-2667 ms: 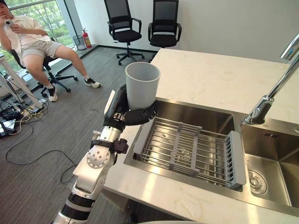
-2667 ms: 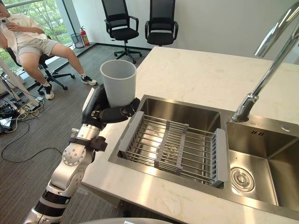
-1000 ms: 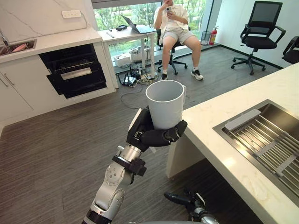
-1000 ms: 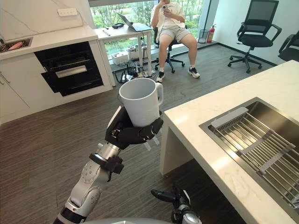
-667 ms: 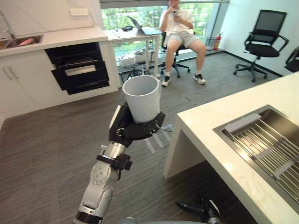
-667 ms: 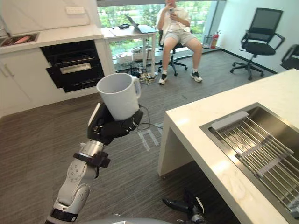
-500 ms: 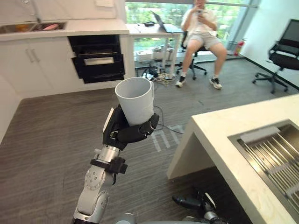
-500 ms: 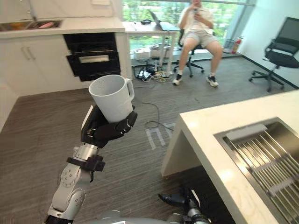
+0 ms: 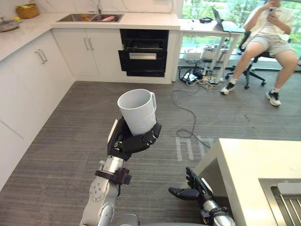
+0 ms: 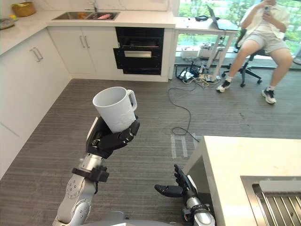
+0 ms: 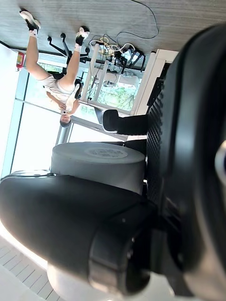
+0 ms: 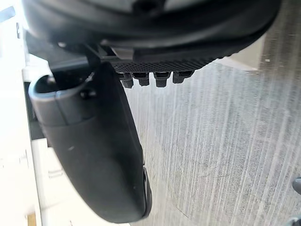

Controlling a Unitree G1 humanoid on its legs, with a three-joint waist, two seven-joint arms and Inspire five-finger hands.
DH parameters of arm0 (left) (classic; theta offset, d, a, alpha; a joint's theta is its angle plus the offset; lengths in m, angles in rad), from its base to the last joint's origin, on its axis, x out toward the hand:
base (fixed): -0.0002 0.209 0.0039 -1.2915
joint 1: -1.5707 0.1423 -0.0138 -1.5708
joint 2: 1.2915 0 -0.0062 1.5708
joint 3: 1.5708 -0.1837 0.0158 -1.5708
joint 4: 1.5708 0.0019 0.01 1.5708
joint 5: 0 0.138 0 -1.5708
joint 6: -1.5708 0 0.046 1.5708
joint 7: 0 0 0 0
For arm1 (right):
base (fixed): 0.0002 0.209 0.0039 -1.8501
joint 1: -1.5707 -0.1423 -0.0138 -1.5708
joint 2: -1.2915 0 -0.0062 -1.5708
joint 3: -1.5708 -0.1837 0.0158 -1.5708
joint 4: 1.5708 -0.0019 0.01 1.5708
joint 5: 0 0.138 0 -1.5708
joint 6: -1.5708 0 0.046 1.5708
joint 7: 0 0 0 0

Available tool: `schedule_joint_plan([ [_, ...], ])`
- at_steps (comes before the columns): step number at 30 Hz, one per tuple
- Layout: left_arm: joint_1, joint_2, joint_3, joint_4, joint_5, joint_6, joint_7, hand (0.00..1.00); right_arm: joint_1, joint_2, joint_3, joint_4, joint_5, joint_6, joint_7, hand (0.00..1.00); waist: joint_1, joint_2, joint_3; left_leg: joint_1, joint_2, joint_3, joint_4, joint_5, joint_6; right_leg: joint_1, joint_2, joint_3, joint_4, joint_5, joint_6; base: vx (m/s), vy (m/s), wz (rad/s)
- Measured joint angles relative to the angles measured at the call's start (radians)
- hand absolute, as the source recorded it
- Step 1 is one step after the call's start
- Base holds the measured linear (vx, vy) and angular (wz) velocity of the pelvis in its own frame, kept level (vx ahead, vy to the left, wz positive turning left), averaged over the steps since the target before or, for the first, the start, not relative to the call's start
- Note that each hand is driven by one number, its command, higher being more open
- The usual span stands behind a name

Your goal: Walk over to the sink, pick up the cup, carry it to the dishwasher, place the cup inside the dishwasher, then close the dishwasher door

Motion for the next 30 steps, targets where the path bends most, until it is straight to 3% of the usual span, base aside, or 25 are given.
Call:
schedule_joint_plan([
  [6,0.000,0.003,-0.006,0.084,0.000,0.001,-0.013,0.00,-0.022,0.002,0.000,0.046,0.000,0.008,-0.013,1.00,0.005,0.004,-0.002,0.093,-0.040,0.022,-0.276,0.148,-0.012,-0.012,-0.014,-0.046,-0.007,0.008,-0.016,-0.03,-0.024,0.29],
  [12,0.000,0.012,-0.023,0.114,0.001,0.001,-0.021,0.00,-0.019,0.025,-0.002,0.069,-0.002,0.012,-0.024,1.00,-0.007,0.015,-0.013,0.165,-0.024,0.015,-0.462,0.260,-0.031,-0.030,0.007,-0.060,0.003,0.009,-0.028,-0.11,-0.058,0.05],
  [30,0.030,0.025,0.001,0.152,0.002,0.005,0.008,0.00,-0.052,0.024,-0.010,0.092,-0.054,0.071,0.037,1.00,-0.007,0.005,-0.011,0.157,-0.030,-0.009,-0.468,0.275,-0.028,-0.030,0.000,-0.084,0.000,0.024,-0.022,-0.03,-0.010,0.03],
])
